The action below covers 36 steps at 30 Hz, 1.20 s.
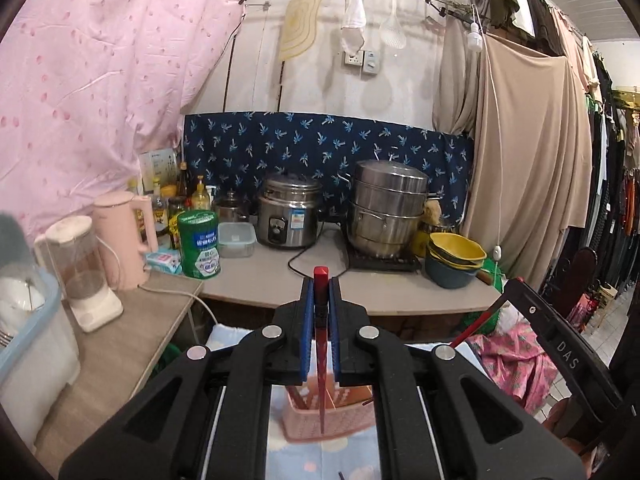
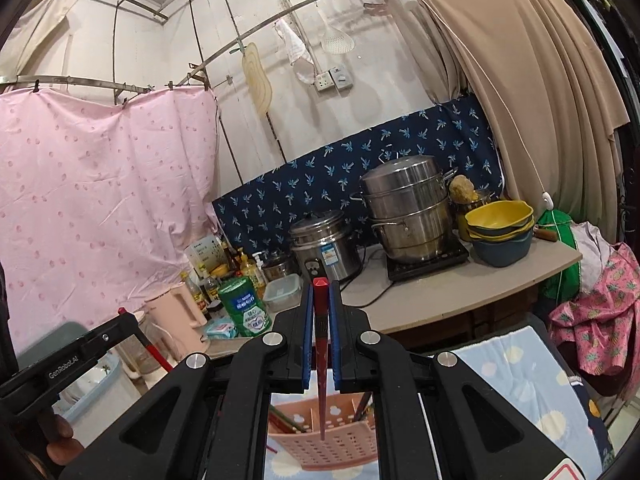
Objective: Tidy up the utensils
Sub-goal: 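Carry both red chopsticks above the pink basket and lower them in, then open both grippers to release the red chopsticks into the basket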
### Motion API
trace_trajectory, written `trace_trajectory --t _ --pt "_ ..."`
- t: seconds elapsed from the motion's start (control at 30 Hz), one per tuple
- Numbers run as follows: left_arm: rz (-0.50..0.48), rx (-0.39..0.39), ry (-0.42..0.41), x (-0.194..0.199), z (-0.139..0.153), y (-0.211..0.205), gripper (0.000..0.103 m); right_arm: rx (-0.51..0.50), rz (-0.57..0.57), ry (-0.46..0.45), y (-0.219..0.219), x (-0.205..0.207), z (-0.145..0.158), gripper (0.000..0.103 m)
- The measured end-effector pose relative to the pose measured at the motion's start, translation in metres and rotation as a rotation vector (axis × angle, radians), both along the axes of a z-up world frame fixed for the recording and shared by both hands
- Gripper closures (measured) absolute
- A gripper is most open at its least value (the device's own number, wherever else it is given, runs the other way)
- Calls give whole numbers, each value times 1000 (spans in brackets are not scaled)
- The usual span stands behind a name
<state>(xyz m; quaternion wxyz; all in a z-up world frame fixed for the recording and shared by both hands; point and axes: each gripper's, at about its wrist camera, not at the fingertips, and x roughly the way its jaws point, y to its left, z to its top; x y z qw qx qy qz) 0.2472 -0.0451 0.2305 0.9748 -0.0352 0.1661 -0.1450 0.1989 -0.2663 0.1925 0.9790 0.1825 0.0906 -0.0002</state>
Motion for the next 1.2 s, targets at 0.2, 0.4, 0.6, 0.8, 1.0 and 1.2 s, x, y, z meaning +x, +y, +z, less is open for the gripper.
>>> trace_trajectory --t 0.2,0.4,0.6,0.8,1.0,1.2 --pt "8 -3 15 36 -8 -7 96 -4 0 32 3 47 -4 96" --pt "10 -15 3 47 -5 -5 96 -18 17 91 9 67 -33 96" --pt "7 -2 21 58 -15 -9 96 -15 30 154 13 80 -60 96" --pt "5 1 53 64 -31 -10 96 -18 38 184 16 84 -73 96" --pt "7 -7 59 61 -35 -8 96 -22 40 201 18 85 -78 95" --pt "15 -3 82 58 -42 -7 79 -14 32 195 17 78 -77 90"
